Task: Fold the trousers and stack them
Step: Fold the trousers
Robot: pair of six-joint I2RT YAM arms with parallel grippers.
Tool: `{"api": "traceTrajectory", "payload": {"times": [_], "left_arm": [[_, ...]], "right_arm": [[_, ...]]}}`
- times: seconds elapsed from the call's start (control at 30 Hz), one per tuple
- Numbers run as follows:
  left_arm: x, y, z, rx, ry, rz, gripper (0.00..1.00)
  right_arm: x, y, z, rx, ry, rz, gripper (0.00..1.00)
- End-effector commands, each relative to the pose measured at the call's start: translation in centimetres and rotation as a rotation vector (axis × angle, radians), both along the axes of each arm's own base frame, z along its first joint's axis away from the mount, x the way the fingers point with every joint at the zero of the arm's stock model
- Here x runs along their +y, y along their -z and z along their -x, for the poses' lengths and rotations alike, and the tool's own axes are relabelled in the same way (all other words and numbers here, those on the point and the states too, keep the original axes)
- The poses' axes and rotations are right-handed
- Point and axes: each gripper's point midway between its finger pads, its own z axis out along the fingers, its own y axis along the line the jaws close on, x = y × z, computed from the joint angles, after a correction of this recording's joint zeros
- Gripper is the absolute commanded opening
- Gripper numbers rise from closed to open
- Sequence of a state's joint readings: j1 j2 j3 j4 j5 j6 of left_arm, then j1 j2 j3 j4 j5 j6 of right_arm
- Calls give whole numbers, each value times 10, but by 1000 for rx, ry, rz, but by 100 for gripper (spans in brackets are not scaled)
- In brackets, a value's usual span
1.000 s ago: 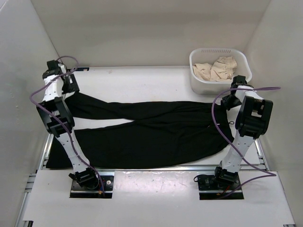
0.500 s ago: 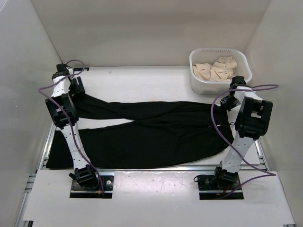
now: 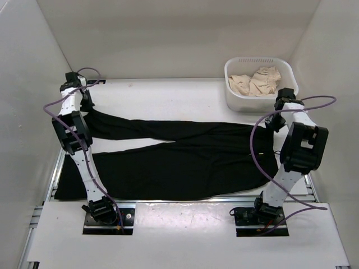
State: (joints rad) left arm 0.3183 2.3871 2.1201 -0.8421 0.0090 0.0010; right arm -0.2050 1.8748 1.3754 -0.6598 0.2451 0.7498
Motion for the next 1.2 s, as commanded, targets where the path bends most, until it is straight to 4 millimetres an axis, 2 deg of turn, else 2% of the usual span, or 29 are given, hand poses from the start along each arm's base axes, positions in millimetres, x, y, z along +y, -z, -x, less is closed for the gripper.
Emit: {"api": "traceTrajectory", "payload": {"times": [0.0, 0.03, 0.1, 0.13, 0.17, 0.23, 0.27, 0.3, 0.33, 0.4, 0.43, 0.5, 0.53, 0.6, 0.67, 0.7, 0.73, 0.8, 0.83, 0.87, 0.9, 0.93, 0.97, 1.0, 1.03, 1.07, 1.1, 1.13, 1.17], "left_arm": [[10, -115, 0, -203, -31, -110, 14], [20, -125, 5, -221, -52, -118, 14], [24, -130, 16, -225, -59, -101, 14], [27, -141, 23, -240, -69, -108, 14], [29, -132, 32, -216, -75, -93, 14], [24, -132, 43, -203, -75, -88, 14], [21, -121, 52, -172, -75, -77, 14], [19, -124, 56, -174, -75, -78, 14], [18, -120, 62, -157, -80, -80, 14], [17, -125, 65, -166, -80, -83, 14], [17, -134, 66, -184, -81, -90, 14], [18, -136, 74, -177, -94, -107, 14], [21, -143, 81, -188, -104, -112, 14], [22, -128, 98, -139, -123, -111, 14], [20, -121, 106, -113, -129, -113, 14], [20, -121, 106, -113, -129, -113, 14], [24, -110, 104, -88, -136, -117, 14], [32, -129, 85, -138, -138, -134, 14], [30, -120, 76, -111, -125, -124, 14], [27, -127, 64, -126, -109, -119, 14], [34, -167, 45, -219, -112, -150, 14], [35, -179, 37, -243, -106, -149, 14], [38, -180, 32, -239, -106, -148, 14], [42, -207, 26, -300, -114, -178, 14], [42, -207, 26, -301, -114, -178, 14], [43, -222, 28, -334, -122, -198, 14], [40, -209, 35, -297, -121, -185, 14], [40, -213, 41, -300, -127, -194, 14], [37, -206, 46, -278, -126, -187, 14]], "right_arm": [[-9, -53, 12, -73, -58, 96, 0], [-9, -66, 16, -105, -57, 104, 0], [-12, -74, 24, -120, -58, 114, 0], [-12, -76, 32, -125, -62, 112, 0], [-11, -77, 35, -126, -62, 112, 0], [-7, -75, 40, -122, -88, 103, 0], [-7, -75, 40, -122, -88, 103, 0], [-5, -75, 40, -126, -94, 91, 0], [-3, -75, 39, -129, -99, 80, 0], [-1, -75, 39, -131, -103, 72, 0], [-2, -79, 36, -143, -103, 75, 0], [-4, -82, 36, -157, -88, 66, 0], [-5, -82, 36, -162, -76, 52, 0], [-6, -88, 39, -177, -60, 38, 0], [-1, -81, 40, -174, -70, 15, 0], [0, -83, 37, -187, -75, 9, 0], [1, -80, 34, -194, -69, -3, 0], [3, -85, 24, -213, -71, -23, 0], [2, -84, 18, -211, -71, -24, 0], [0, -98, 6, -251, -77, -20, 0], [-1, -104, 2, -260, -69, -22, 0], [-1, -106, -1, -259, -69, -22, 0], [-6, -114, -4, -279, -61, -15, 0], [-7, -121, -6, -290, -61, -12, 0], [-7, -122, -6, -290, -61, -12, 0], [-7, -126, -5, -301, -62, -8, 0], [-5, -125, -1, -293, -61, -11, 0], [-5, -121, 2, -281, -61, -14, 0], [-4, -121, 5, -281, -61, -14, 0]]}}
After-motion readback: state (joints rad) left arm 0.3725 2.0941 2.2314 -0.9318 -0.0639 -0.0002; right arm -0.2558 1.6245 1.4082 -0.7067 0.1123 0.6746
